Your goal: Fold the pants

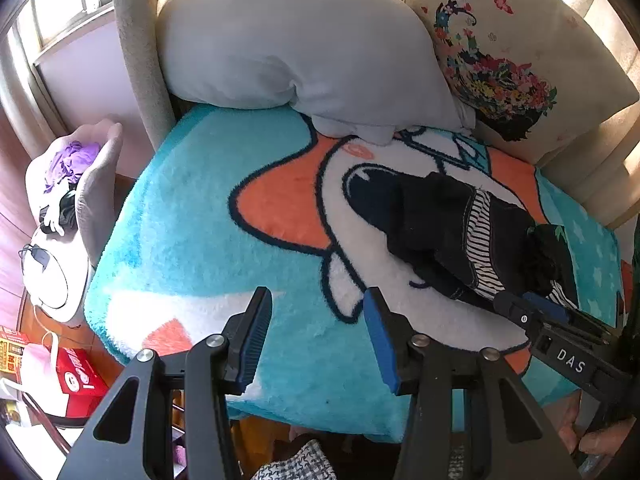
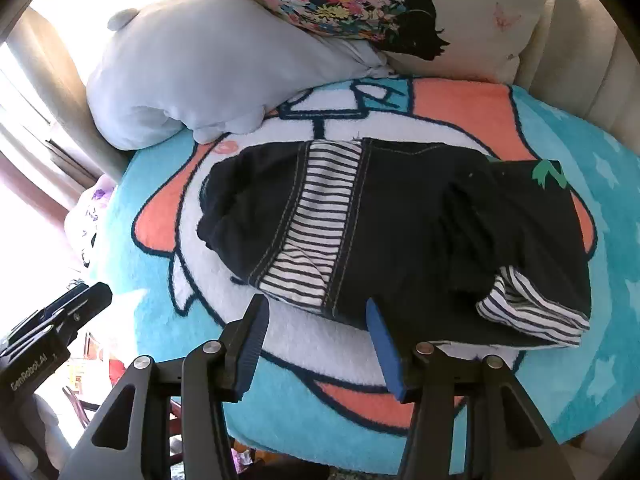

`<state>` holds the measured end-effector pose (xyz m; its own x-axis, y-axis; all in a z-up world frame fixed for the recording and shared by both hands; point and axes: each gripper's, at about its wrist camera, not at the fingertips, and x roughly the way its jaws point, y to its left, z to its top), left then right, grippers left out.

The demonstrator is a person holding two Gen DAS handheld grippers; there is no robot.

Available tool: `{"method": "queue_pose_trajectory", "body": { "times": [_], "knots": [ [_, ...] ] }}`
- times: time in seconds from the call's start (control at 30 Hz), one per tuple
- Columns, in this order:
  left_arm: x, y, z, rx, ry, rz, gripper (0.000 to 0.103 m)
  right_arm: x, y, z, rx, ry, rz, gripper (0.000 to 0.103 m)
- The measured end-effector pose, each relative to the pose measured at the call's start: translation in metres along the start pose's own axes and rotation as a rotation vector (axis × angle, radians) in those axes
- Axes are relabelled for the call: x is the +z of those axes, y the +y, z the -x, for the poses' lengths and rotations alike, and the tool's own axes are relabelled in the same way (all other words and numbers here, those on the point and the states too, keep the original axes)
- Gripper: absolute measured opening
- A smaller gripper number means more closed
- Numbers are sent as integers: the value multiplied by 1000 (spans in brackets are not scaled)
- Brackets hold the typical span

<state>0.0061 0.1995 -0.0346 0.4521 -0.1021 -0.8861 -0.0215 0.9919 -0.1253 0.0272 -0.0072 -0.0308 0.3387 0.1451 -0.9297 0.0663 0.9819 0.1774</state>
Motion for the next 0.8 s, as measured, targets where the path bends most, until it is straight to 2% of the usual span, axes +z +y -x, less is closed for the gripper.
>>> {"method": "queue_pose_trajectory", "body": {
  "times": [0.33,0.8],
  "knots": [
    [5,-10,-15,-32,34,-27,47,-2,-12,3,-26,-2,-40,56],
    [15,5,-38,-9,86,-9,47,8,-5,-12,-27,15,-41,57]
  ]
}}
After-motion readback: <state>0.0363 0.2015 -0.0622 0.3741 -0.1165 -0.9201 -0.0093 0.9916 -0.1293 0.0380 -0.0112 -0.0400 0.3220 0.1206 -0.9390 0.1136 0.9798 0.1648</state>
